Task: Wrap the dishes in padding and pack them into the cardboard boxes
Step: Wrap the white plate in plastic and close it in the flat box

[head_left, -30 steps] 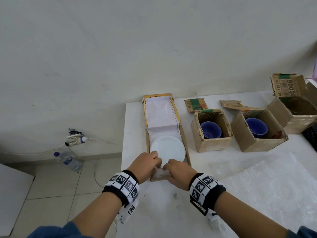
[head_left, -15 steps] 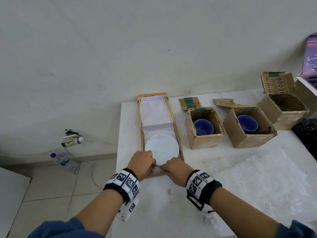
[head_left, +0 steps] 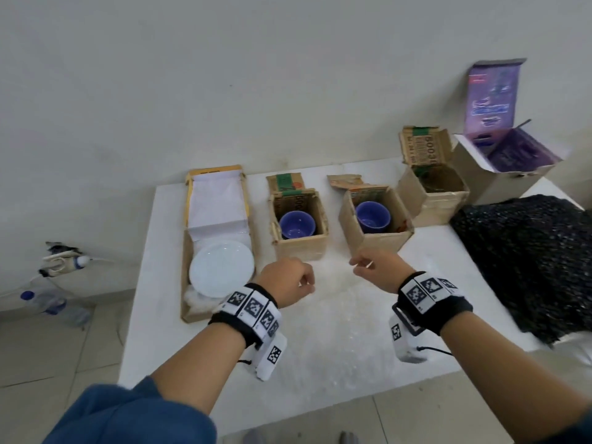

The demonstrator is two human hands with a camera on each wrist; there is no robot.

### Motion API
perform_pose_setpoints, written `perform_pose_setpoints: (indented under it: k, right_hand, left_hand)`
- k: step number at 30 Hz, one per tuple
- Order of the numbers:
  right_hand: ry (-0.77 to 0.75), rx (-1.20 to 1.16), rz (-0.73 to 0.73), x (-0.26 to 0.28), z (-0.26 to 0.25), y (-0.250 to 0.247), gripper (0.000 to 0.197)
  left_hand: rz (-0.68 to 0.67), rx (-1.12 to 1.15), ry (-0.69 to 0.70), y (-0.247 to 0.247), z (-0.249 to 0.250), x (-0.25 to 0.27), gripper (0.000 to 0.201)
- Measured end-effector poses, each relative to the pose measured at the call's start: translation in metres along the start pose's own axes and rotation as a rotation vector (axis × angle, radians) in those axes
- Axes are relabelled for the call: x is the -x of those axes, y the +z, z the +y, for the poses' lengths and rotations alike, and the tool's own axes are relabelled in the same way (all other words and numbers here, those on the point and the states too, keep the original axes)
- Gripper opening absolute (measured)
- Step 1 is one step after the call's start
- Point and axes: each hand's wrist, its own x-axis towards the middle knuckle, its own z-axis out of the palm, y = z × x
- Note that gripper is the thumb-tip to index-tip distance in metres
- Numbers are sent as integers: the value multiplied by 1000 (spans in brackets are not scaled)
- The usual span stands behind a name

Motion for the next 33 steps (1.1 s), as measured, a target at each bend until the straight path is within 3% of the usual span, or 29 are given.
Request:
perform_pose_setpoints:
  k: [4, 8, 15, 20, 23, 25, 28, 29, 31, 33]
  right_hand:
    - [152, 127, -8, 20, 67, -6, 29]
    - [202, 139, -31, 33, 103, 7, 47]
    - [147, 133, 27, 44, 108, 19, 50]
    - [82, -67, 49, 51, 95, 0, 69]
    - [-17, -249, -30, 52, 75, -19, 81]
    - [-110, -244, -43, 49, 61, -32, 71]
    - [-234, -385, -30, 43, 38, -53, 28]
    - [-271, -464, -35, 41, 31, -60, 22]
    - [-316, -503, 25, 34, 20, -70, 24]
    - [-302, -516, 137, 23, 6, -73, 37]
  left_hand:
    - [-72, 9, -52, 39, 42, -32, 33]
    - [-45, 8, -134, 67, 65, -44, 39]
    - [152, 46, -184, 75, 80, -45, 18]
    - [168, 557, -166, 61, 88, -45, 14]
    - [233, 746, -90, 41, 101, -46, 10]
    - [299, 823, -76, 28, 107, -46, 9]
    - [332, 900, -60, 9, 106, -42, 18]
    - [323, 897, -52, 4, 102, -40, 25]
    - [272, 911, -40, -5, 92, -32, 41]
    - [239, 979, -31, -13, 82, -21, 45]
